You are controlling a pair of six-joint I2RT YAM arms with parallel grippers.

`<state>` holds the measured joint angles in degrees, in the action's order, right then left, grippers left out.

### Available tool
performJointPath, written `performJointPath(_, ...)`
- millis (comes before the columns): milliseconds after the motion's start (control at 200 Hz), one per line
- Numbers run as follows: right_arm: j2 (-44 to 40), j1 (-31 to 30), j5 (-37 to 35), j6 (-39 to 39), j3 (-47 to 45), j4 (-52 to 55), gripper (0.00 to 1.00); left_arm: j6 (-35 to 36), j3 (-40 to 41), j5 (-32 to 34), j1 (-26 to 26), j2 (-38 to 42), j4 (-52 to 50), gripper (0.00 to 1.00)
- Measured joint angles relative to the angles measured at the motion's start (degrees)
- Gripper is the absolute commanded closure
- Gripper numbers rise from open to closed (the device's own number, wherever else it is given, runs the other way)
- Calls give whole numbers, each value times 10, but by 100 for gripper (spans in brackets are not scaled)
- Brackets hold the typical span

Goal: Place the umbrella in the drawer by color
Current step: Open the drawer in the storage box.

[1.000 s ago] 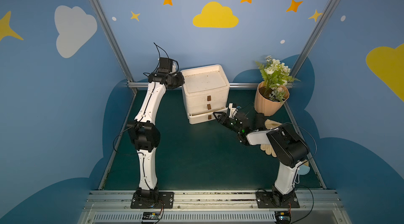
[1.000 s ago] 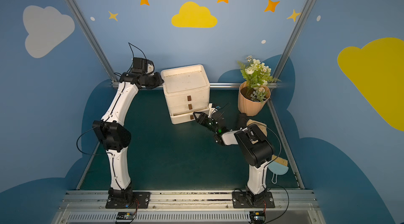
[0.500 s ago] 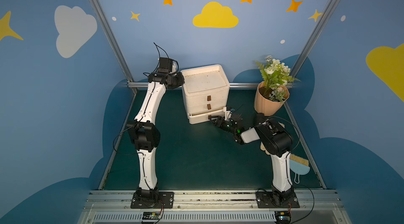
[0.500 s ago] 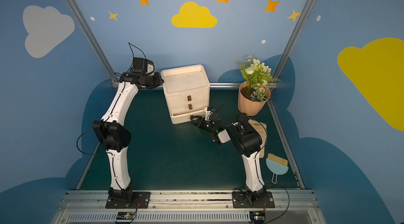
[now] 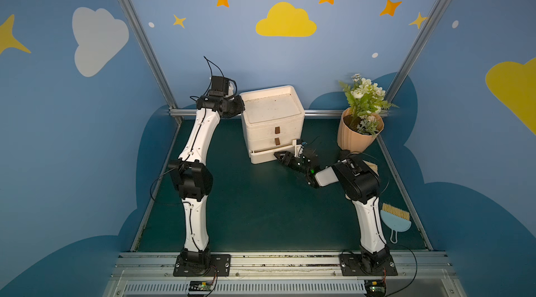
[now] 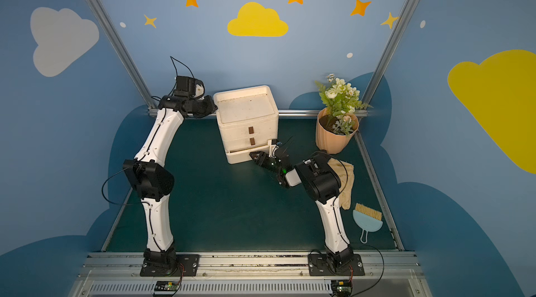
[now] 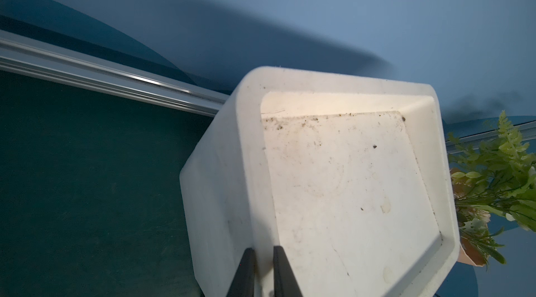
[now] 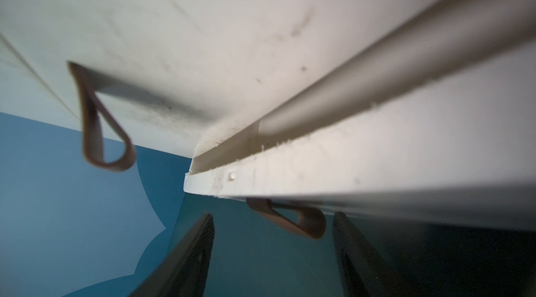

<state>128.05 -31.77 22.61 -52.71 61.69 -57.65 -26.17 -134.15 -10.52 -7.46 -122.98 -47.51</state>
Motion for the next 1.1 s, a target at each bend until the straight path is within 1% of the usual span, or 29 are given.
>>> performJointPath(220, 12, -3, 6, -5, 20, 0, 43, 0, 0, 0, 0, 0, 0, 85)
performJointPath(431, 12, -5, 10, -5, 21, -4, 50, 0, -1, 0, 0, 0, -1, 85)
performJointPath(571, 12, -9, 8, -1, 8, -9, 59, 0, -1, 0, 0, 0, -1, 85)
performJointPath(631, 12, -9, 6, -1, 5, -9, 61, 0, -1, 0, 0, 0, -1, 85)
performJointPath(706, 12, -10, 5, -1, 5, -11, 60, 0, -1, 0, 0, 0, -1, 85)
performJointPath(836, 12, -10, 2, -1, -5, -20, 54, 0, -1, 0, 0, 0, -1, 85)
performJointPath(1101, 0, -5, 0, 0, -32, -52, 53, 0, -1, 0, 0, 0, -1, 85)
